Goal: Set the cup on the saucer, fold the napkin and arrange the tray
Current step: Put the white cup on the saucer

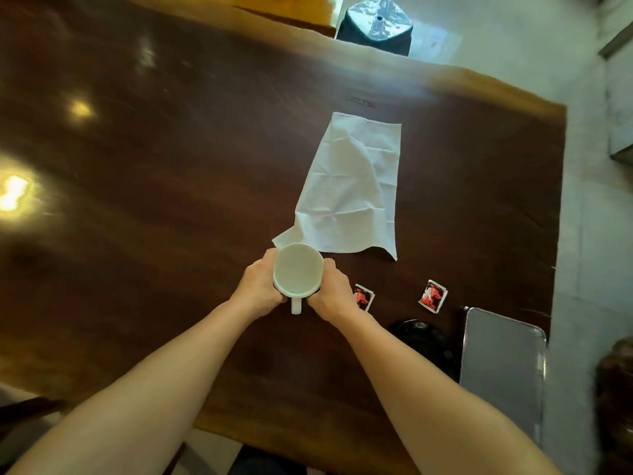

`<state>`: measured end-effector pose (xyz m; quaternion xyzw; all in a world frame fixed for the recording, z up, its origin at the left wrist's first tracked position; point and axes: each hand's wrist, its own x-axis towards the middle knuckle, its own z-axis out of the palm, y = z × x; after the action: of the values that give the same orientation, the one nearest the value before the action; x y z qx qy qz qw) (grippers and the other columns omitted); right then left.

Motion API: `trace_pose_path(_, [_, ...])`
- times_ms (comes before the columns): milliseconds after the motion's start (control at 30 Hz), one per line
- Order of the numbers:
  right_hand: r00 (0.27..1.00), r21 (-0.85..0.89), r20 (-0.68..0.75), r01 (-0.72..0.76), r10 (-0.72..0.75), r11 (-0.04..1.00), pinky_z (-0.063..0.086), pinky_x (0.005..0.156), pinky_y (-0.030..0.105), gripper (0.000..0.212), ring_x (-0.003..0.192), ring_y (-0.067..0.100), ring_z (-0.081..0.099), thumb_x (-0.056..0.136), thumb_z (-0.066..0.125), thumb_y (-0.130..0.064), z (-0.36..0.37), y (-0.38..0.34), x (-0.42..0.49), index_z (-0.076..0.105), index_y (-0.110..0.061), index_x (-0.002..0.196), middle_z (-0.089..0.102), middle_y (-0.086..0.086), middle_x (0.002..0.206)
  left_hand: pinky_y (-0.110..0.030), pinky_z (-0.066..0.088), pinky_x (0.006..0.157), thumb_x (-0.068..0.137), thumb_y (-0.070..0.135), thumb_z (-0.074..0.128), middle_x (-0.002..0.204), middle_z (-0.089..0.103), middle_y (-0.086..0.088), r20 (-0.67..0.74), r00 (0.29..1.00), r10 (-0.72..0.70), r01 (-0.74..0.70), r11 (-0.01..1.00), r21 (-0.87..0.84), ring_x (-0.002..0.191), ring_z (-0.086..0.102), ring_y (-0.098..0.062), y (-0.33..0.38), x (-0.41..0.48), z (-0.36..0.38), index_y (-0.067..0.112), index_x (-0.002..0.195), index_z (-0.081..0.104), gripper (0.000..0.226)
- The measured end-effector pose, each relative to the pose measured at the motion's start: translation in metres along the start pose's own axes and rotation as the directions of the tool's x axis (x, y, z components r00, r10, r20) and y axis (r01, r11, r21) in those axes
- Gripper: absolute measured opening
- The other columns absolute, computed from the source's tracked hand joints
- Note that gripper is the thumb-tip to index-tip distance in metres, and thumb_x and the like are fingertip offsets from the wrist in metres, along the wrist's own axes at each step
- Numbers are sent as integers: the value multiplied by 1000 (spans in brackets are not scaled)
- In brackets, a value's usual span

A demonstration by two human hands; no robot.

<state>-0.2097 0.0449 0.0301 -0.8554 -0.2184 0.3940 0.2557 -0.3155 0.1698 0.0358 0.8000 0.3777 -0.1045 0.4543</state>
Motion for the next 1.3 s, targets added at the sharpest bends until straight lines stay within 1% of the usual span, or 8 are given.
trace_pose_path(133, [999,40,45,27,-29,999,56,68,33,72,95,19,64,64,88,-24,-39,28,-39,44,-10,119,62,2,104,-31,45,75,67,8,83,115,60,-1,9,999,38,-38,999,-10,102,59,-20,38,-37,29,25,132,46,76])
trace_pose_path(367, [997,80,27,68,-70,994,53,93,42,92,113,22,59,64,90,-27,-102,99,-109,35,-18,137,59,2,124,-33,49,90,62,16,93,121,60,6,55,992,115,-112,992,-59,111,57,-14,97,-85,97,29,136,46,89])
trace_pose_path(567, [996,122,-67,61,-53,991,46,85,32,84,111,22,57,67,87,-22,-132,153,-144,39,-21,135,56,1,121,-30,48,88,64,16,93,120,60,7,85,975,204,-201,979,-44,110,58,-14,133,-100,147,29,135,47,85])
trace_pose_path(667, [996,123,-87,26,-15,992,47,85,33,88,109,24,56,69,85,-20,-139,169,-153,34,-19,141,56,6,125,-28,45,84,64,12,91,116,61,4,93,970,227,-226,974,-13,108,60,-20,144,-103,161,26,135,49,84])
trace_pose_path(800, [996,151,-84,9,3,988,50,89,36,91,114,25,57,70,86,-21,-140,183,-157,31,-16,143,56,6,126,-25,42,81,66,8,88,104,56,12,121,966,227,-228,974,-8,103,59,-18,151,-105,174,23,135,49,80])
trace_pose_path(933, [997,179,-70,-19,32,984,52,96,43,93,115,25,57,68,87,-23,-130,197,-157,32,-18,142,57,5,126,-32,51,90,65,12,90,117,60,5,150,969,195,-196,981,-10,110,59,-17,141,-103,190,26,134,47,83])
trace_pose_path(1133, [994,178,-21,-104,110,978,47,84,32,91,115,22,56,72,86,-16,-105,223,-147,29,-19,143,54,4,126,-33,49,96,66,14,91,124,59,6,207,972,112,-114,993,-3,114,55,-12,119,-95,218,28,139,43,88])
trace_pose_path(1300, [987,176,-14,-156,160,972,44,81,31,88,111,20,54,74,84,-14,-89,243,-140,29,-17,143,54,5,124,-31,46,95,69,13,90,127,59,3,254,965,64,-67,998,3,115,53,-12,106,-85,238,28,140,41,88])
